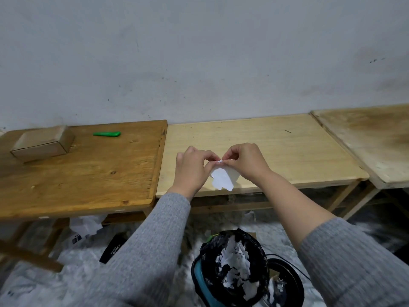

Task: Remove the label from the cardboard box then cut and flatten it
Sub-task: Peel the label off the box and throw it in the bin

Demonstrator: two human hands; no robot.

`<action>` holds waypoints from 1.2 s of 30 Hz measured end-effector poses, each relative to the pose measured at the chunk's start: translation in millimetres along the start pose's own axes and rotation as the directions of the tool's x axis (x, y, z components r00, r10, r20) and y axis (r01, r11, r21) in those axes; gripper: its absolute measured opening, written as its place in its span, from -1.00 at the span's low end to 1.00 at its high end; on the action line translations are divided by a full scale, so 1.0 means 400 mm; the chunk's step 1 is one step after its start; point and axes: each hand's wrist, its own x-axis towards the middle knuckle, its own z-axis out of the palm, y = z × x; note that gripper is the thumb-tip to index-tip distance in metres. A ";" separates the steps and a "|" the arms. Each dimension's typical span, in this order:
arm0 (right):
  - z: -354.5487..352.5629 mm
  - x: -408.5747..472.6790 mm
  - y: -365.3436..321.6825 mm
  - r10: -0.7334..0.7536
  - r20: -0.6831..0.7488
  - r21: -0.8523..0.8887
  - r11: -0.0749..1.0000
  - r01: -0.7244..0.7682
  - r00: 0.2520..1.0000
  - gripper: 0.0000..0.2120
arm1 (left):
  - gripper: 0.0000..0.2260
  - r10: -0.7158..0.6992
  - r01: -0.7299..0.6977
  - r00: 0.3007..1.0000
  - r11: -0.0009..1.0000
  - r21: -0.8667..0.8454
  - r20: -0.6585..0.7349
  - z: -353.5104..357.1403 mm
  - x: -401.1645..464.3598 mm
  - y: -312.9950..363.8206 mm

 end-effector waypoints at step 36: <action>0.145 -0.034 -0.044 -0.031 -0.087 0.135 0.990 0.042 0.996 -0.90 | -0.92 -0.576 0.524 0.814 0.670 -0.526 0.078 0.016 -0.039 -0.091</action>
